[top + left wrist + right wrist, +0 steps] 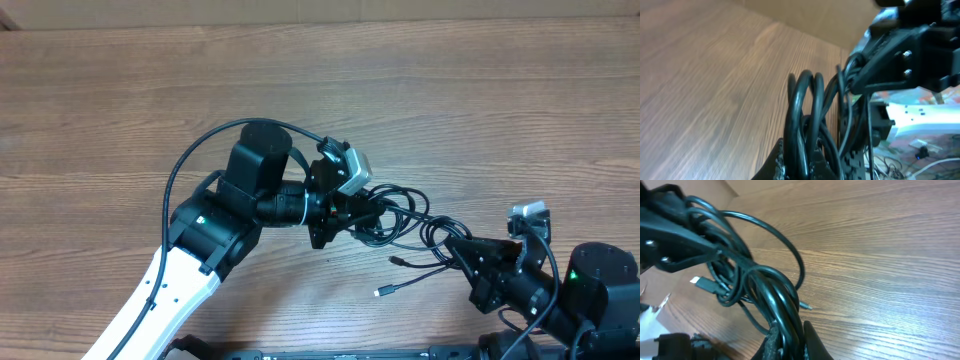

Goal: Untangle cables

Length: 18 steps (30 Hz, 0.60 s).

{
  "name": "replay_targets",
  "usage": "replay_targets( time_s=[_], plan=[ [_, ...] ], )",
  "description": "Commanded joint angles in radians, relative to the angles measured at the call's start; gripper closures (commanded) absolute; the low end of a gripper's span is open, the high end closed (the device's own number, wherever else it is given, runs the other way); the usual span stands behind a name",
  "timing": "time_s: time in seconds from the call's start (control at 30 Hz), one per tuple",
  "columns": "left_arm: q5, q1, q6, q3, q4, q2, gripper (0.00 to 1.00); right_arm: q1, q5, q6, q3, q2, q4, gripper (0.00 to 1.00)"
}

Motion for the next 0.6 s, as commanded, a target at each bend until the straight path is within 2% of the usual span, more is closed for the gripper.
replay_targets(
  time_s=[0.0, 0.07, 0.1, 0.13, 0.17, 0.23, 0.27, 0.3, 0.33, 0.4, 0.47, 0.53, 0.57],
  plan=[
    [0.177, 0.006, -0.010, 0.001, 0.074, -0.009, 0.96, -0.004, 0.130, 0.045, 0.017, -0.007, -0.003, 0.96],
    [0.194, 0.007, -0.011, 0.001, 0.094, -0.009, 0.96, -0.004, 0.135, 0.063, 0.017, -0.007, 0.005, 0.96],
    [0.172, 0.006, -0.023, 0.001, 0.090, -0.009, 0.96, -0.004, 0.148, 0.082, 0.017, -0.007, 0.008, 0.92],
    [0.114, 0.006, -0.068, 0.001, 0.085, -0.009, 0.96, -0.004, 0.191, 0.134, 0.017, -0.007, 0.008, 0.65],
    [0.042, 0.006, -0.122, 0.001, 0.082, -0.009, 0.96, -0.004, 0.204, 0.150, 0.017, -0.007, 0.008, 0.61],
    [-0.145, 0.007, -0.255, 0.001, 0.064, -0.009, 0.96, -0.004, 0.212, 0.179, 0.017, -0.007, 0.008, 0.17],
    [-0.194, 0.007, -0.294, 0.001, 0.060, -0.009, 0.96, -0.004, 0.212, 0.179, 0.017, -0.007, 0.008, 0.01],
    [-0.246, 0.007, -0.340, 0.001, 0.060, -0.009, 0.96, -0.004, 0.212, 0.179, 0.017, -0.007, 0.007, 0.00],
    [-0.348, 0.006, -0.449, 0.001, 0.060, -0.009, 0.96, -0.004, 0.187, 0.179, 0.017, -0.007, 0.011, 0.00],
    [-0.427, 0.006, -0.563, 0.001, 0.065, -0.009, 0.96, -0.004, 0.097, 0.179, 0.017, -0.007, 0.032, 0.00],
    [-0.431, 0.006, -0.686, 0.001, 0.100, -0.009, 0.96, -0.004, -0.045, 0.183, 0.017, -0.007, 0.094, 0.00],
    [-0.426, 0.006, -0.746, 0.001, 0.128, -0.009, 0.96, -0.004, -0.110, 0.217, 0.017, -0.007, 0.140, 0.00],
    [-0.416, 0.005, -0.786, 0.001, 0.150, -0.009, 0.96, -0.004, -0.122, 0.302, 0.017, -0.007, 0.172, 0.00]
  ],
)
